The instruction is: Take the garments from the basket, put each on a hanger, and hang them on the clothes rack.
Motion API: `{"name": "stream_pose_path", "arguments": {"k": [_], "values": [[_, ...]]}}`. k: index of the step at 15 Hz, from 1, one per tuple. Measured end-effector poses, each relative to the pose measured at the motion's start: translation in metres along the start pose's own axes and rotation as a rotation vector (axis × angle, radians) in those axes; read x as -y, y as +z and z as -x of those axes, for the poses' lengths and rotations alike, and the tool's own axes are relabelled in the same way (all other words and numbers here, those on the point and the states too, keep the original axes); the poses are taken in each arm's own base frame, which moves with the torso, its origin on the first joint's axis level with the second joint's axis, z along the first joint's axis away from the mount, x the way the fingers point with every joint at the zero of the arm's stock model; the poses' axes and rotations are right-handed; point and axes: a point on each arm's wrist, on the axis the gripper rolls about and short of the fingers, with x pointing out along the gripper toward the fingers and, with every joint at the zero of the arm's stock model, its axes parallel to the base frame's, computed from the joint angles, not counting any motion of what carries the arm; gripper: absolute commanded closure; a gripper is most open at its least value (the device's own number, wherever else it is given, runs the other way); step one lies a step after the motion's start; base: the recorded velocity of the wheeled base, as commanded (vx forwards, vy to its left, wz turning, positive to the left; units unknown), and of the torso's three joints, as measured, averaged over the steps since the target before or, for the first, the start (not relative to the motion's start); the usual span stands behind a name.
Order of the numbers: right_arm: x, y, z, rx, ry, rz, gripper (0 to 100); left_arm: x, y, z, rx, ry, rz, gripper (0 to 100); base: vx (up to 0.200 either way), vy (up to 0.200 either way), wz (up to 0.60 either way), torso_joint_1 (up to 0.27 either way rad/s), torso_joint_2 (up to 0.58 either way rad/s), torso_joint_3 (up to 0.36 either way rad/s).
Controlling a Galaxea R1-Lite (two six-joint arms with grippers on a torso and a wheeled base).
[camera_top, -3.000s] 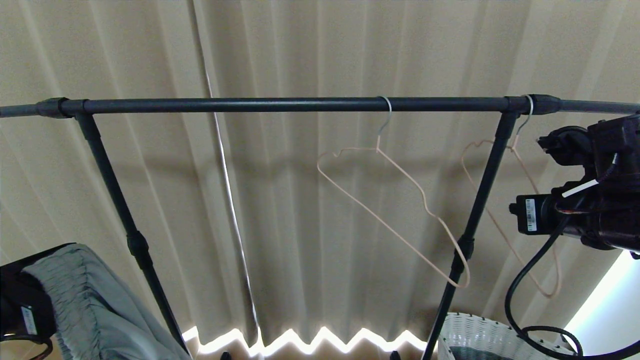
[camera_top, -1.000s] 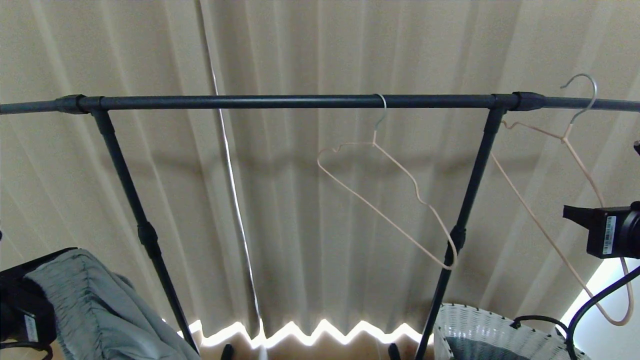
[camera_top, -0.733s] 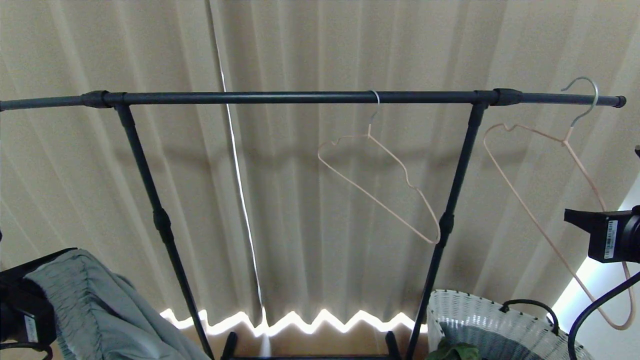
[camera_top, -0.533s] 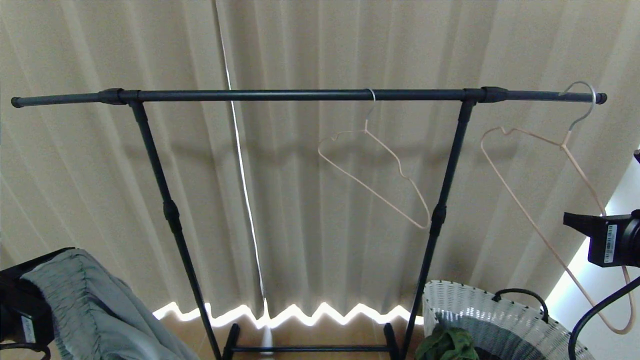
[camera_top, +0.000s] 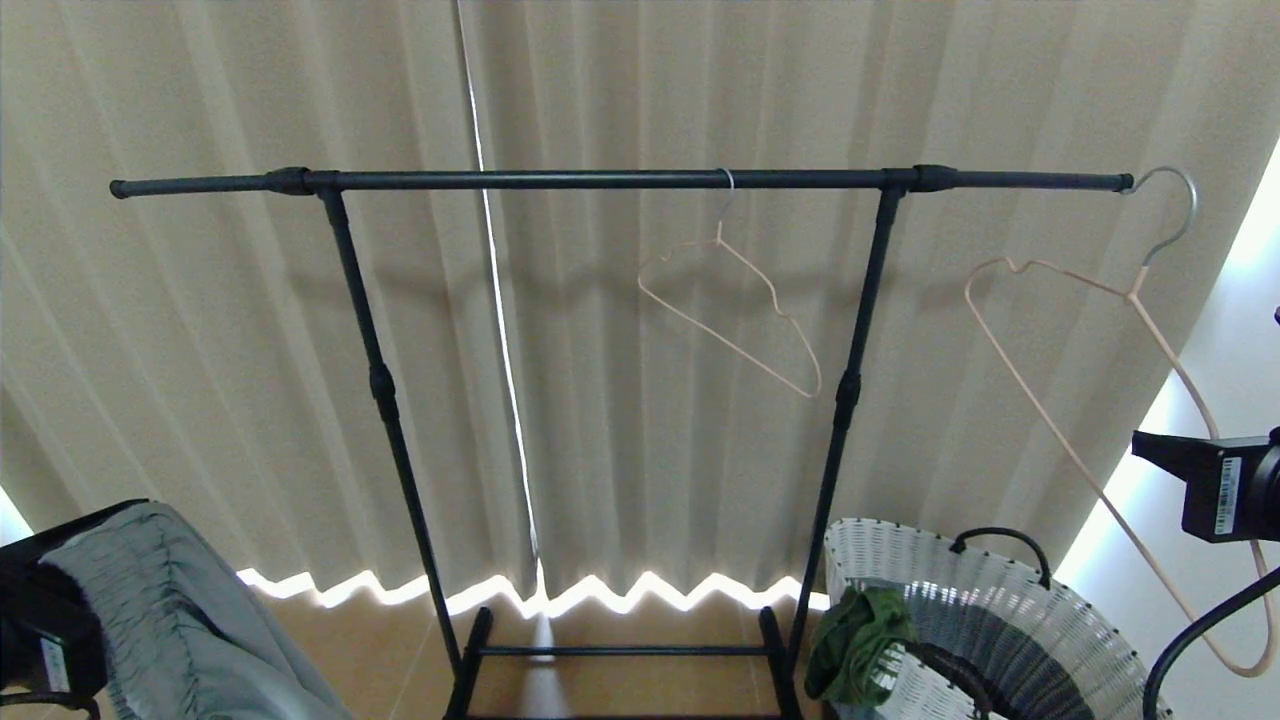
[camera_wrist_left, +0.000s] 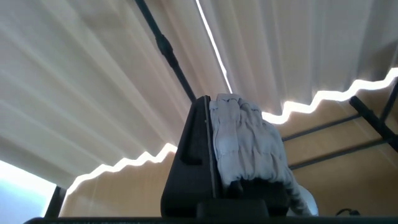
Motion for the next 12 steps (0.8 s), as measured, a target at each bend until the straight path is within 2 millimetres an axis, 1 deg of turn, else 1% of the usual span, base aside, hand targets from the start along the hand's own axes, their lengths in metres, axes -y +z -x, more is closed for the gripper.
{"name": "stream_pose_path", "arguments": {"k": [3, 8, 12], "values": [[0.0003, -0.0026, -0.0004, -0.006, -0.001, 0.000, 100, 0.0001, -0.0003, 0.0002, 0.000, 0.000, 0.000, 100, 0.000, 0.000, 0.00, 0.000, 0.00, 0.000], [-0.0002, -0.0060, 0.0008, -0.016, 0.047, 0.001, 100, 0.0001, -0.0001, 0.0002, 0.001, 0.000, -0.001, 100, 0.000, 0.000, 0.00, 0.000, 0.00, 0.000], [0.0001, -0.0060, 0.0020, -0.012, 0.047, 0.000, 100, 0.0001, -0.0001, 0.0002, 0.001, 0.000, -0.008, 100, 0.000, 0.200, 0.00, 0.004, 0.00, 0.002]]}}
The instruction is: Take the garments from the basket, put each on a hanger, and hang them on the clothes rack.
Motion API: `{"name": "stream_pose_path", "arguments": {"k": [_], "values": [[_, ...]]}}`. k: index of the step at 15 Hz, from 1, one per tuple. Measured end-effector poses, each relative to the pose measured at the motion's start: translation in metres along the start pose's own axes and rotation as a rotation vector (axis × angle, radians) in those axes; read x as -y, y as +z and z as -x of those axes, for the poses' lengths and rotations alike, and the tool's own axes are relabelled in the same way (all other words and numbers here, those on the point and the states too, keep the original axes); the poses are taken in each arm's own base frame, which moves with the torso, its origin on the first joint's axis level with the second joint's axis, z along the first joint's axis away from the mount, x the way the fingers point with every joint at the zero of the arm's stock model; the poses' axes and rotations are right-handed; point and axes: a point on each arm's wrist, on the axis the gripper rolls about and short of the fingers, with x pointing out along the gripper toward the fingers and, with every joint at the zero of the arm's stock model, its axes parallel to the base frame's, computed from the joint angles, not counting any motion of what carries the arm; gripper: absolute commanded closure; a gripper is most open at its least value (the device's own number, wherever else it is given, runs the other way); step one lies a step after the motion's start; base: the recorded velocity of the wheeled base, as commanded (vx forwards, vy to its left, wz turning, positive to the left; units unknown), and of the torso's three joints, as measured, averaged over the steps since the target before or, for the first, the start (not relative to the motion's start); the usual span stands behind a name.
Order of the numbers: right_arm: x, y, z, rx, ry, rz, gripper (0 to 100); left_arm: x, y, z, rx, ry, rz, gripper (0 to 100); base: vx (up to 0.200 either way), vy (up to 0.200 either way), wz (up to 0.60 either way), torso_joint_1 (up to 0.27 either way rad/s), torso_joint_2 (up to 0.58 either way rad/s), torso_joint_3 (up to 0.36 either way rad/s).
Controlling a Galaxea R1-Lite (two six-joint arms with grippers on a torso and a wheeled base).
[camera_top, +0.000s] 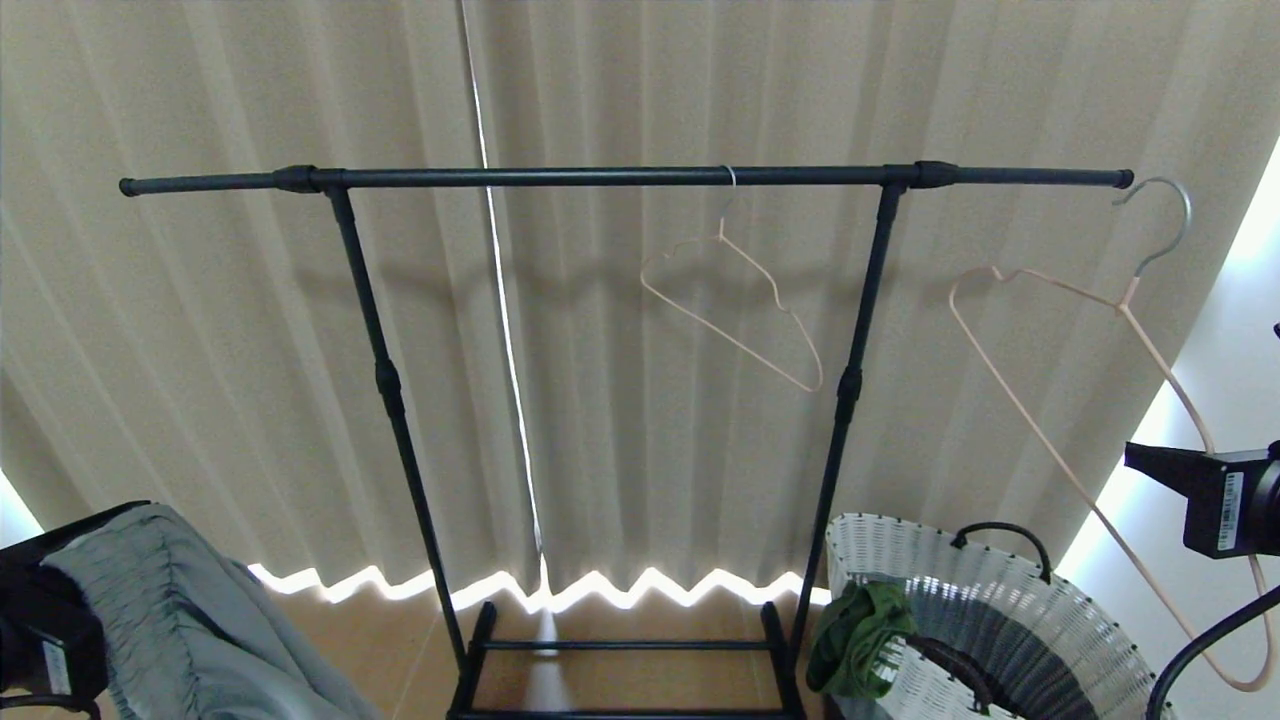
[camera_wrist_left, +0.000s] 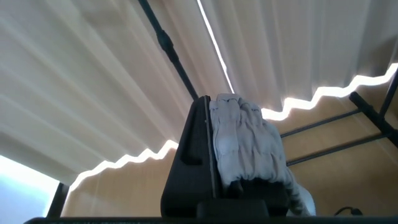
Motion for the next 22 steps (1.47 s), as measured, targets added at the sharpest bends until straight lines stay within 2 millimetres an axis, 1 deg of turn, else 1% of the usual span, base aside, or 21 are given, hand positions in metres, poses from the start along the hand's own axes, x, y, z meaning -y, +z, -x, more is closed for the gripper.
{"name": "stream_pose_path", "arguments": {"k": [3, 6, 9, 11, 12, 14, 16, 19, 22], "values": [[0.000, 0.000, 0.000, 0.003, 0.000, -0.001, 100, 0.000, 0.000, 0.000, -0.001, 0.000, -0.001, 100, 0.000, 0.200, 0.00, 0.001, 0.00, 0.002], [0.000, 0.003, 0.001, 0.015, 0.005, -0.004, 100, 0.000, -0.001, 0.000, -0.002, 0.000, -0.003, 100, 0.000, 0.000, 0.00, 0.000, 0.00, 0.000], [-0.001, 0.007, 0.001, 0.061, 0.043, -0.013, 100, 0.002, -0.004, 0.001, -0.009, -0.009, -0.042, 100, 0.000, 0.000, 0.00, 0.000, 0.00, 0.000], [-0.004, 0.014, 0.002, 0.111, 0.120, -0.013, 100, 0.005, -0.009, 0.001, -0.024, -0.019, -0.110, 100, 0.000, 0.000, 0.00, 0.000, 0.00, 0.000], [-0.006, 0.018, 0.002, 0.130, 0.189, -0.009, 100, 0.005, -0.009, 0.001, -0.024, -0.019, -0.135, 100, 0.000, 0.000, 0.00, 0.000, 0.00, 0.000], [-0.011, 0.023, 0.000, 0.149, 0.298, 0.002, 100, 0.003, -0.006, 0.001, -0.014, -0.016, -0.146, 100, 0.000, 0.000, 0.00, 0.000, 0.00, 0.000], [-0.015, 0.026, -0.005, 0.145, 0.343, 0.023, 100, 0.002, -0.002, 0.000, -0.008, -0.015, -0.148, 100, 0.000, 0.000, 0.00, 0.000, 0.00, 0.000], [-0.026, 0.034, -0.016, 0.141, 0.394, 0.112, 100, -0.006, 0.026, -0.014, 0.042, -0.015, -0.158, 100, 0.000, 0.000, 0.00, 0.000, 0.00, 0.000], [-0.041, 0.040, -0.023, 0.133, 0.455, 0.150, 100, -0.008, 0.059, -0.040, 0.036, 0.045, -0.171, 100, 0.000, 0.000, 0.00, 0.000, 0.00, 0.000]]}}
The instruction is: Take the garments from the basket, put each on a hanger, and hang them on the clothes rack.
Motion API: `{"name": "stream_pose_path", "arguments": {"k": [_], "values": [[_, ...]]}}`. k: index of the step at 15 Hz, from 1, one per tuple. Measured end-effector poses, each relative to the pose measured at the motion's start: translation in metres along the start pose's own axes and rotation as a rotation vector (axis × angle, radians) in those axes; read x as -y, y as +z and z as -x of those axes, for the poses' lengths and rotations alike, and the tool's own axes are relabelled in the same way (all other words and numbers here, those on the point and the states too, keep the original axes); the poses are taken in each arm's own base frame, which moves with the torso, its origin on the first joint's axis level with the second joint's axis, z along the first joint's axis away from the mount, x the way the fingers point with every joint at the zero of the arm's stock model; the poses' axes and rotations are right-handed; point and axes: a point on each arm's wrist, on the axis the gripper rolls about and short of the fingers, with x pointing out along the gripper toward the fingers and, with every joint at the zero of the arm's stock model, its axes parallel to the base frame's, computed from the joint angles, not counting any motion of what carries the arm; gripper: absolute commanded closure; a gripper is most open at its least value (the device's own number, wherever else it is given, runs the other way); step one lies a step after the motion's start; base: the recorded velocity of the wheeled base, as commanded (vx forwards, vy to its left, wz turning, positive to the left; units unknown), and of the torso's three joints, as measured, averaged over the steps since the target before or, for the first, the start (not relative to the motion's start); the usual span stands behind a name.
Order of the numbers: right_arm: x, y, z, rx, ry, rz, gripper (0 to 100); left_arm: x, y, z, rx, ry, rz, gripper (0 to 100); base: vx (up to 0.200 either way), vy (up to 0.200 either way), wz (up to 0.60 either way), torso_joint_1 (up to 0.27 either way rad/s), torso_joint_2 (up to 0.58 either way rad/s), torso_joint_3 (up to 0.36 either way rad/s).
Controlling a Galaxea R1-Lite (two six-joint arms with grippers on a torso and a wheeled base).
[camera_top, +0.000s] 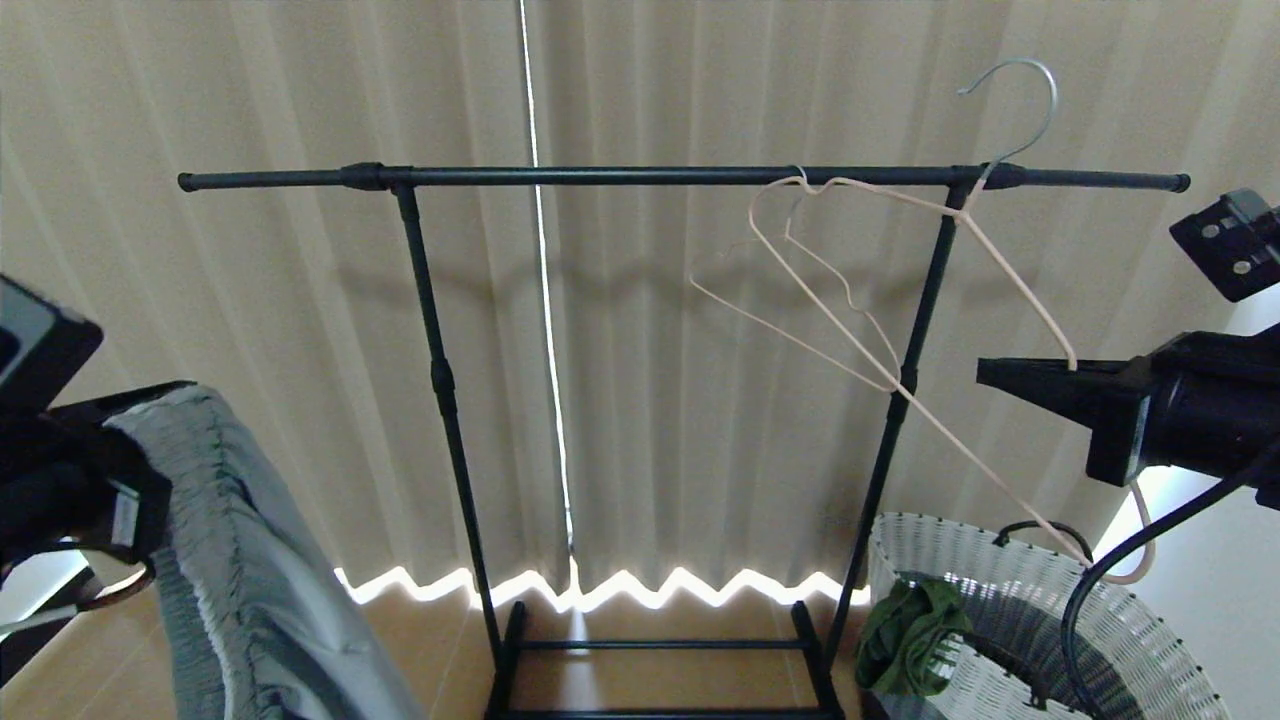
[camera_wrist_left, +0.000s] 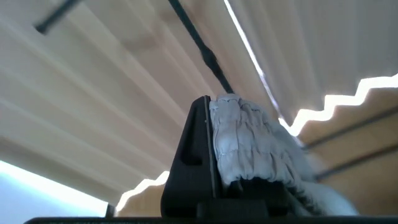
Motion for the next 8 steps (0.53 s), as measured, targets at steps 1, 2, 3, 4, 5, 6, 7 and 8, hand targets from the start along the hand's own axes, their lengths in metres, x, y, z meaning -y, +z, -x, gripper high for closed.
{"name": "stream_pose_path", "arguments": {"k": [1, 2, 3, 4, 5, 6, 7, 8], "values": [[-0.005, 0.001, -0.004, -0.005, 0.027, 0.018, 100, 0.001, 0.011, -0.011, -0.012, 0.023, -0.004, 100, 0.000, 0.000, 0.00, 0.000, 0.00, 0.000], [-0.010, 0.000, -0.006, -0.014, 0.051, 0.030, 100, 0.002, 0.020, -0.023, -0.022, 0.038, -0.006, 100, 0.000, 0.000, 0.00, 0.000, 0.00, 0.000], [-0.016, -0.003, -0.008, -0.024, 0.079, 0.039, 100, 0.005, 0.027, -0.035, -0.034, 0.046, -0.006, 100, 0.000, 0.000, 0.00, 0.000, 0.00, 0.000], [-0.023, -0.005, -0.009, -0.036, 0.113, 0.049, 100, 0.007, 0.036, -0.050, -0.042, 0.055, 0.005, 100, 0.000, 0.000, 0.00, 0.000, 0.00, 0.000], [-0.029, -0.007, -0.010, -0.045, 0.140, 0.057, 100, 0.010, 0.045, -0.062, -0.043, 0.067, 0.026, 100, 0.000, 0.000, 0.00, 0.000, 0.00, 0.000], [-0.036, -0.009, -0.010, -0.051, 0.169, 0.065, 100, 0.012, 0.054, -0.075, -0.044, 0.086, 0.048, 100, 0.000, 0.000, 0.00, 0.000, 0.00, 0.000], [-0.043, -0.011, -0.010, -0.060, 0.206, 0.072, 100, 0.014, 0.062, -0.088, -0.049, 0.109, 0.070, 100, 0.000, 0.000, 0.00, 0.000, 0.00, 0.000], [-0.051, -0.013, -0.010, -0.066, 0.244, 0.076, 100, 0.016, 0.068, -0.100, -0.058, 0.130, 0.086, 100, 0.000, 0.000, 0.00, 0.000, 0.00, 0.000]]}}
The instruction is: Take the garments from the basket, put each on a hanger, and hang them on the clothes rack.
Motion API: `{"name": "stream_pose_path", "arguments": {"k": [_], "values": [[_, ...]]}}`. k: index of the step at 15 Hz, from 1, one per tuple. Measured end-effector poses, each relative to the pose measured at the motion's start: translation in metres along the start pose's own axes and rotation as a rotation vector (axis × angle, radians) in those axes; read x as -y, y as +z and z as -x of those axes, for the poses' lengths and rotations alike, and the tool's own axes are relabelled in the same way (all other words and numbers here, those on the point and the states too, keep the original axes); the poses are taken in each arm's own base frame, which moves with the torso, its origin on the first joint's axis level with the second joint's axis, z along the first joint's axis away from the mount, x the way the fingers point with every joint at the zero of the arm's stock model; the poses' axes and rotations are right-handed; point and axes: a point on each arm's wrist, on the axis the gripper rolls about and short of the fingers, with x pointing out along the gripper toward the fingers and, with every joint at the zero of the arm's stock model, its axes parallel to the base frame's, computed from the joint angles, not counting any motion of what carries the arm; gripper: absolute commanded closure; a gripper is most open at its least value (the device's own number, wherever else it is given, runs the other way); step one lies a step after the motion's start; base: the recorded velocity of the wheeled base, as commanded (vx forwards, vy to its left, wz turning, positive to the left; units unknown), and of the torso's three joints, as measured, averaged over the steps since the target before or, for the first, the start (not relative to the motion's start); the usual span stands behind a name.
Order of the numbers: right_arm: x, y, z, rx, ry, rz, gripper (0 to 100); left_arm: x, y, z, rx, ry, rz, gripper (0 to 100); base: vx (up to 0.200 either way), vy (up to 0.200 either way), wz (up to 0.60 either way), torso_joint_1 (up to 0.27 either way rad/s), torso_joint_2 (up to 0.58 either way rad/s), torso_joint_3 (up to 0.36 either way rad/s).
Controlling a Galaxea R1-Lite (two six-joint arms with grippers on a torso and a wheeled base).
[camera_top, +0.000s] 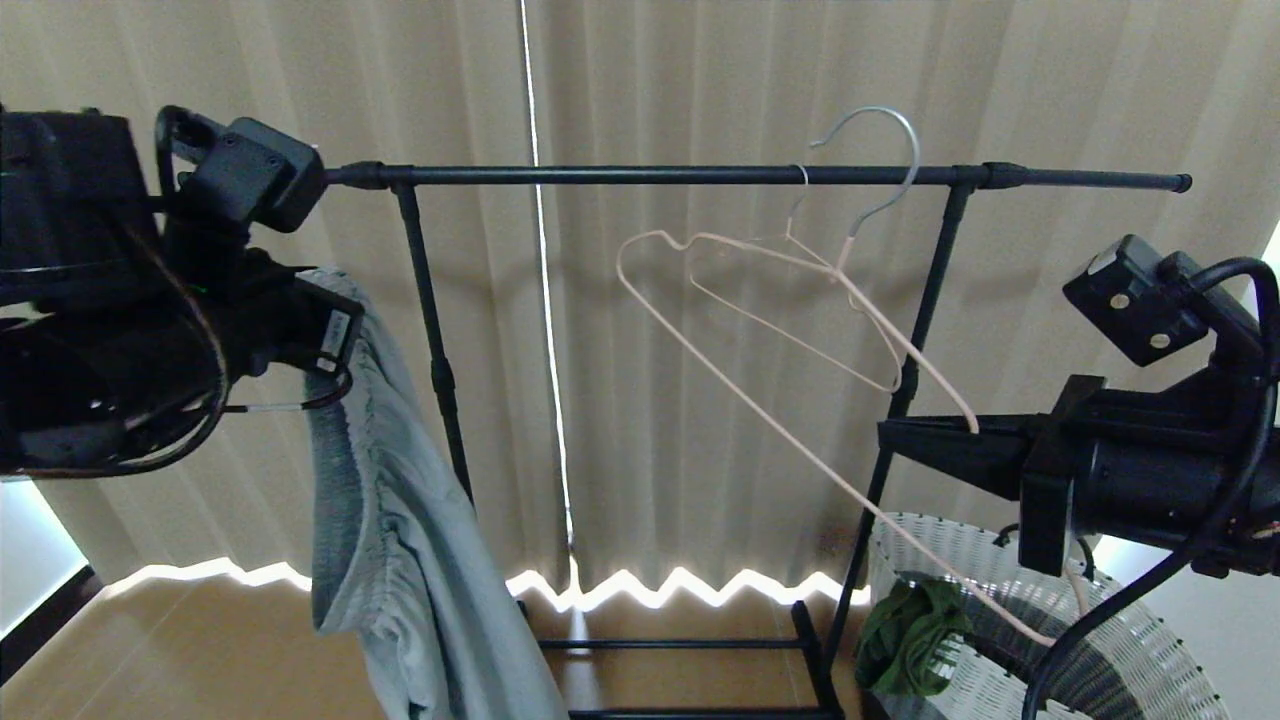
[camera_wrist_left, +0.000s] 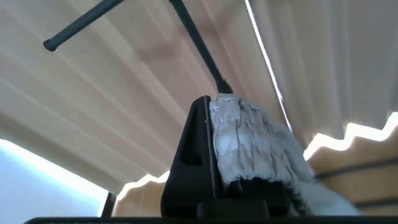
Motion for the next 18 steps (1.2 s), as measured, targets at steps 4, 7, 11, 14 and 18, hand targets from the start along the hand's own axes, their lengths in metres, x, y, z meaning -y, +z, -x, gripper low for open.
{"name": "stream_pose_path", "arguments": {"k": [4, 7, 11, 14, 18], "values": [[-0.025, -0.004, -0.003, -0.024, 0.115, -0.095, 100, 0.018, 0.008, -0.032, -0.035, 0.028, 0.059, 100, 0.000, 0.000, 0.00, 0.000, 0.00, 0.000], [-0.041, -0.007, -0.007, -0.054, 0.183, -0.089, 100, 0.034, 0.015, -0.045, -0.035, 0.019, 0.066, 100, 0.000, 0.000, 0.00, 0.000, 0.00, 0.000], [-0.057, -0.015, -0.012, -0.115, 0.246, -0.066, 100, 0.045, 0.021, -0.062, -0.061, 0.092, 0.063, 100, 0.000, 0.000, 0.00, 0.000, 0.00, 0.000], [-0.060, -0.019, -0.020, -0.141, 0.253, -0.061, 100, 0.056, 0.025, -0.068, -0.053, 0.078, 0.059, 100, 0.000, 0.000, 0.00, 0.000, 0.00, 0.000], [-0.061, -0.021, -0.026, -0.156, 0.252, -0.060, 100, 0.061, 0.026, -0.070, -0.053, 0.068, 0.055, 100, 0.000, 0.000, 0.00, 0.000, 0.00, 0.000]]}}
